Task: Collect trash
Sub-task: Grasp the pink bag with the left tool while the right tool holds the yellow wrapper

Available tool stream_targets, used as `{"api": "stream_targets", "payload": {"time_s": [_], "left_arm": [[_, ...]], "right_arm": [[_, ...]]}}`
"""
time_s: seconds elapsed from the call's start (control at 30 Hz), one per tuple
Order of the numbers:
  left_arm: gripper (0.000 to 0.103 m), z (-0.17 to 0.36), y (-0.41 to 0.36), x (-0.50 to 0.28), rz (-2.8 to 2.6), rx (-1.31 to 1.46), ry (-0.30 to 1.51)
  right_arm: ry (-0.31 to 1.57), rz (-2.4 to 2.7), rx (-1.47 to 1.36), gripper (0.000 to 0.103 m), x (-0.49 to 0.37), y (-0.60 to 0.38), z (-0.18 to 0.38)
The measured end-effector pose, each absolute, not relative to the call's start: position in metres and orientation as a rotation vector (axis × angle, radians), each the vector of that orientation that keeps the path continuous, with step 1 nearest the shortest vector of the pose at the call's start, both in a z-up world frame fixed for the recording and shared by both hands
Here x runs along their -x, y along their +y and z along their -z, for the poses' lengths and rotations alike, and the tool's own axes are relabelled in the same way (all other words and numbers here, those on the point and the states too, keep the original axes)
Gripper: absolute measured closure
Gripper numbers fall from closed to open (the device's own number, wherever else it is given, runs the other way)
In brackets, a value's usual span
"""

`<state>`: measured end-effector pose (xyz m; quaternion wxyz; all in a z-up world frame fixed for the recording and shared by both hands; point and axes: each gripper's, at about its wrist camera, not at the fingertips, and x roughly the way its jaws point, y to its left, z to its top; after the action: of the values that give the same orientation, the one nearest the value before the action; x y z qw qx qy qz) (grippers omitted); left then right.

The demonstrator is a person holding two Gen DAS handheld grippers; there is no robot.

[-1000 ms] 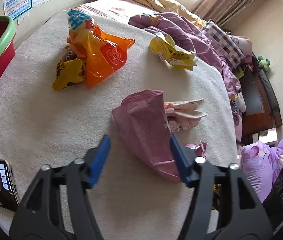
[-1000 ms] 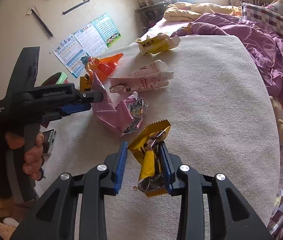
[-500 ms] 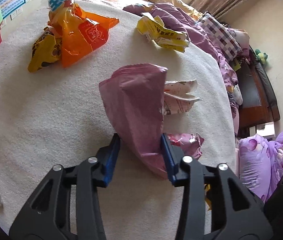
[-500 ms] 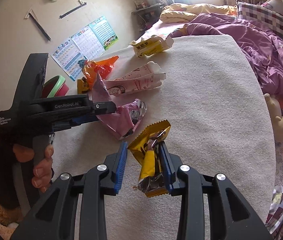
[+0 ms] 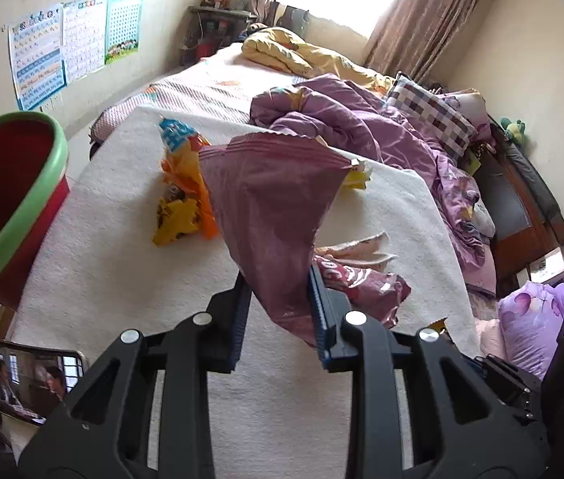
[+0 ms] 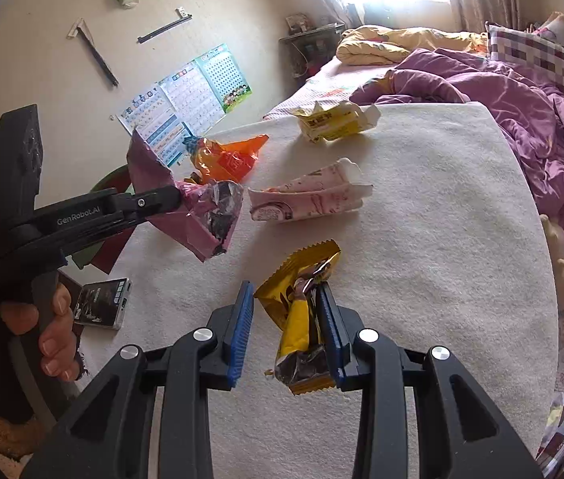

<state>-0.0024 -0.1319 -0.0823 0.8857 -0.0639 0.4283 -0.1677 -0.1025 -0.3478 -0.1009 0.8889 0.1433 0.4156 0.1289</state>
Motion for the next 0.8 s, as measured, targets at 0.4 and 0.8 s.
{"api": "stream_targets", "payload": {"time_s": [0.4, 0.8], "left_arm": [[0.076, 0.057, -0.077, 0.008, 0.231, 0.055, 0.755], [0.076, 0.053, -0.022, 0.004, 0.175, 0.082, 0.747]], "right_arm": [[0.766, -0.341, -0.234, 0.07, 0.072, -0.298, 0.062], [0.757, -0.415, -0.184, 0.07, 0.05, -0.231, 0.052]]}}
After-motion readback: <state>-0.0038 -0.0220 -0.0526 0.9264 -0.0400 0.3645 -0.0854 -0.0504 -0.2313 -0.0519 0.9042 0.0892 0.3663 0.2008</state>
